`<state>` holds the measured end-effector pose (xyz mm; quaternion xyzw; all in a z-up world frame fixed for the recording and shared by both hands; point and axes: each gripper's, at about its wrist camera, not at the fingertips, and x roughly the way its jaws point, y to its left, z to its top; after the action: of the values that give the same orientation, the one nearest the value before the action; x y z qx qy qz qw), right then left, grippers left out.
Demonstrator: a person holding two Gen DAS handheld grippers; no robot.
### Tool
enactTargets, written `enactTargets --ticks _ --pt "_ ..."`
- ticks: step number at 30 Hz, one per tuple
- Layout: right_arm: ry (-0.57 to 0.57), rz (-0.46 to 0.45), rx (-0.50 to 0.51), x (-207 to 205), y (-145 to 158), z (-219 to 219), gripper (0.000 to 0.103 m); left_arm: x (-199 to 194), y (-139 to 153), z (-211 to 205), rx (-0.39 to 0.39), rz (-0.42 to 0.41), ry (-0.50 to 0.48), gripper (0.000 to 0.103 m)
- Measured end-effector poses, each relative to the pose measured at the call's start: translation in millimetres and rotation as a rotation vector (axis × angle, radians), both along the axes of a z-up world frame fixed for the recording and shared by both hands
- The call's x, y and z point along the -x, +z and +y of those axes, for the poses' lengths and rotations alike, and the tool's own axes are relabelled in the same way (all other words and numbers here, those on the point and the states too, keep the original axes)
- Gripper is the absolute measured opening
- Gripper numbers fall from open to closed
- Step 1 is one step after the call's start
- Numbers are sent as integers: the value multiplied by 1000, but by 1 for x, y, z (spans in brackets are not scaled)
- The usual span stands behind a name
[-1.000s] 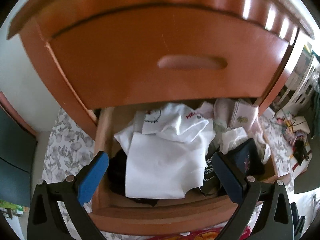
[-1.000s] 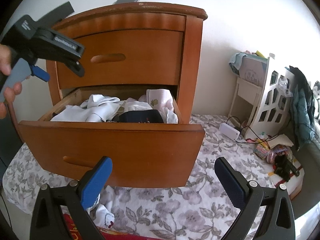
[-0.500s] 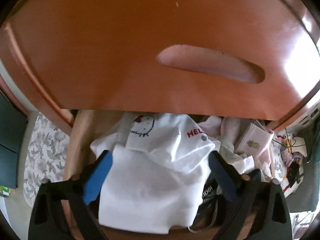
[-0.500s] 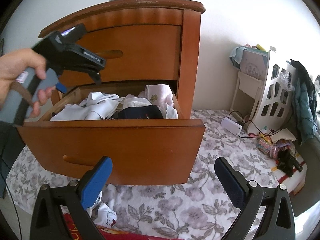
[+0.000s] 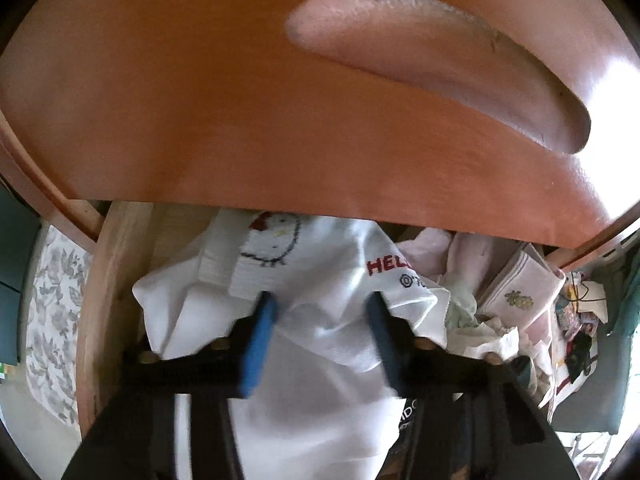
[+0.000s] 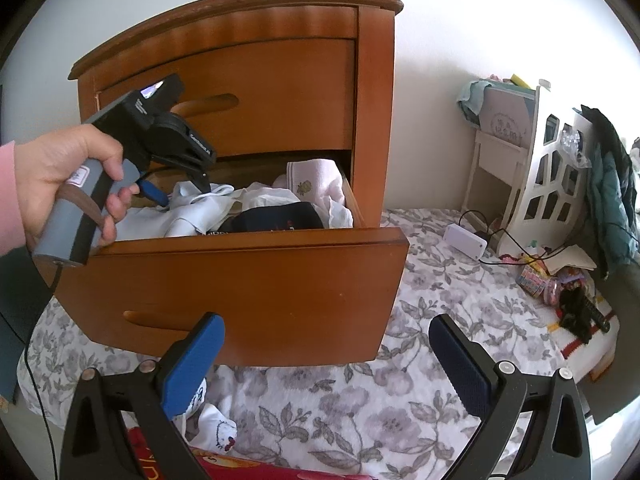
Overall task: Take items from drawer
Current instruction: 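Grasp the white Hello Kitty shirt with the left gripper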
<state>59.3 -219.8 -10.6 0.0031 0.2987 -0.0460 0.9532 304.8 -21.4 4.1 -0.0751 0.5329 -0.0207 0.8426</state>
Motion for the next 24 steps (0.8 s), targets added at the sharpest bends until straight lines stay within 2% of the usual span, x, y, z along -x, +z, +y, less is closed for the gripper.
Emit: enactTargets --ticks 6,17,24 --pt "-3 3 1 0 0 1 103 10 3 18 37 -14 21 11" --pt "-13 11 5 -2 -1 0 103 44 15 35 59 -58 11 7" --pt "-19 8 24 -2 -1 3 103 67 43 48 95 -109 -12 4"
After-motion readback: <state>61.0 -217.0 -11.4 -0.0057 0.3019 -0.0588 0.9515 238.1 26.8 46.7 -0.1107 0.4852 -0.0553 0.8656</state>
